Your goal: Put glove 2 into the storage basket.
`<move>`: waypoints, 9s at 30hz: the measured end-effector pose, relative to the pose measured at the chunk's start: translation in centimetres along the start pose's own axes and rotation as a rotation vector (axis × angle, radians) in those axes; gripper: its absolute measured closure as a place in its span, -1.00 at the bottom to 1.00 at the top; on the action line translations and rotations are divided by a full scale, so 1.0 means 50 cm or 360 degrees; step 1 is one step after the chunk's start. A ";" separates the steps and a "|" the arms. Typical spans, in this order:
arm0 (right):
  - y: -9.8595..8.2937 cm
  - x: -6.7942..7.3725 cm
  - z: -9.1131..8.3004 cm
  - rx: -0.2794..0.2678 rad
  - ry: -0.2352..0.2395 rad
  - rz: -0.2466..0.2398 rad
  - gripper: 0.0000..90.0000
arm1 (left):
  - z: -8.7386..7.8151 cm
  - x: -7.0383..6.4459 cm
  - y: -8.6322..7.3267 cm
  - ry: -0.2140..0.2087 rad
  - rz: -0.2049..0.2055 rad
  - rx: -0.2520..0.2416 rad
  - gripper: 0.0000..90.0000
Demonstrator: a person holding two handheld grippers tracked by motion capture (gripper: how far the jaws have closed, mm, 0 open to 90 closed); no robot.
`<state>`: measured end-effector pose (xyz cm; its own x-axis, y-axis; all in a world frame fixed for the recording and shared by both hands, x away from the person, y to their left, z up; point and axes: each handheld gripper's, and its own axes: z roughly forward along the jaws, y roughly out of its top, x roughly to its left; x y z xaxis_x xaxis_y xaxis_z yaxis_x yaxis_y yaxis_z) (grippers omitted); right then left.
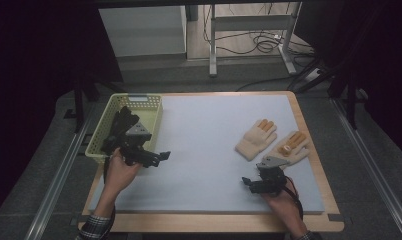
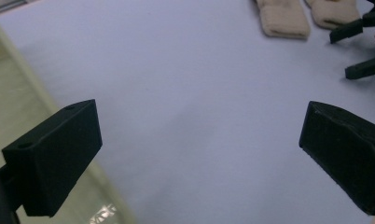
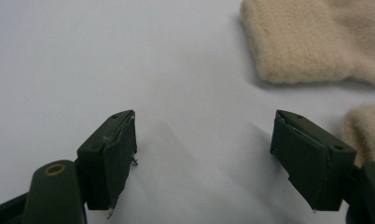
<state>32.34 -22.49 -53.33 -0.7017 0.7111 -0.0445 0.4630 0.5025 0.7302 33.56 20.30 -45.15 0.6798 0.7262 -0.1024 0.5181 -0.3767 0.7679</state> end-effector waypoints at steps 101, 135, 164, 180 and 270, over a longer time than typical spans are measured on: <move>0.155 -0.184 0.133 0.0111 -0.0246 0.0281 0.23 | 0.144 -0.093 -0.154 0.0045 0.0091 0.0181 -1.00; 0.201 0.078 0.163 0.0096 0.0391 -0.0281 -0.31 | 0.143 -0.094 -0.154 0.0046 0.0090 0.0182 -1.00; 0.144 -0.076 0.049 -0.0023 0.0031 0.0012 -0.32 | 0.144 -0.093 -0.154 0.0046 0.0090 0.0183 -1.00; 0.070 -0.202 -0.070 0.0027 -0.0283 0.0254 -0.16 | 0.144 -0.093 -0.154 0.0046 0.0092 0.0183 -1.00; 0.211 0.079 0.114 0.0075 0.0368 -0.0442 0.24 | 0.144 -0.093 -0.154 0.0046 0.0092 0.0182 -1.00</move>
<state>37.56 -11.59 -49.69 -0.9055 0.4172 -0.0773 0.2584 0.6868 0.6794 30.14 15.68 -55.12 0.6957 0.7172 -0.0407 0.5356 -0.4802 0.6946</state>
